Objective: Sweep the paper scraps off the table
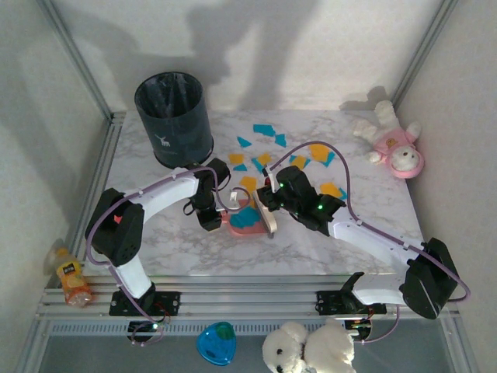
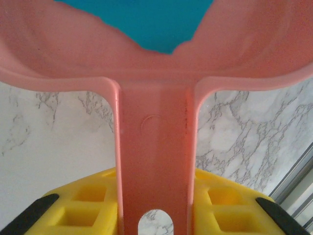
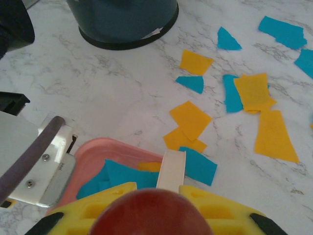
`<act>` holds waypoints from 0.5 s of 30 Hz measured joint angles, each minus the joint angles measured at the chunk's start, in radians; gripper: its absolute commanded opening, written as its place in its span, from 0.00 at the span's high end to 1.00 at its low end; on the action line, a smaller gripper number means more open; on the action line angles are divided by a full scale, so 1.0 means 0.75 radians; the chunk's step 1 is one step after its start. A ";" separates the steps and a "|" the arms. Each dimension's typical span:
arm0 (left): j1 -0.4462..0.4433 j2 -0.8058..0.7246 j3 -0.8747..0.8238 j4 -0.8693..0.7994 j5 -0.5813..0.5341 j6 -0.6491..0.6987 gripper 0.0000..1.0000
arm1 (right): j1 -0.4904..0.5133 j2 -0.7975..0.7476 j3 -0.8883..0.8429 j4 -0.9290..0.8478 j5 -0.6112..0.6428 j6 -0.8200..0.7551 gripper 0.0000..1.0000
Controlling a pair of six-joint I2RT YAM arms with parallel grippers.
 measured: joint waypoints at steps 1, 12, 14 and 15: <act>0.000 0.002 0.000 0.000 0.000 0.000 0.83 | 0.000 0.000 0.000 0.001 -0.005 0.003 1.00; 0.000 0.009 -0.002 0.026 0.000 -0.002 0.83 | 0.002 -0.079 -0.001 -0.034 0.031 -0.012 1.00; 0.000 0.005 -0.013 0.045 0.001 -0.005 0.84 | 0.002 -0.126 -0.005 -0.041 0.046 -0.024 1.00; 0.000 -0.001 -0.024 0.056 0.001 -0.005 0.83 | 0.001 -0.150 -0.006 -0.047 0.050 -0.028 1.00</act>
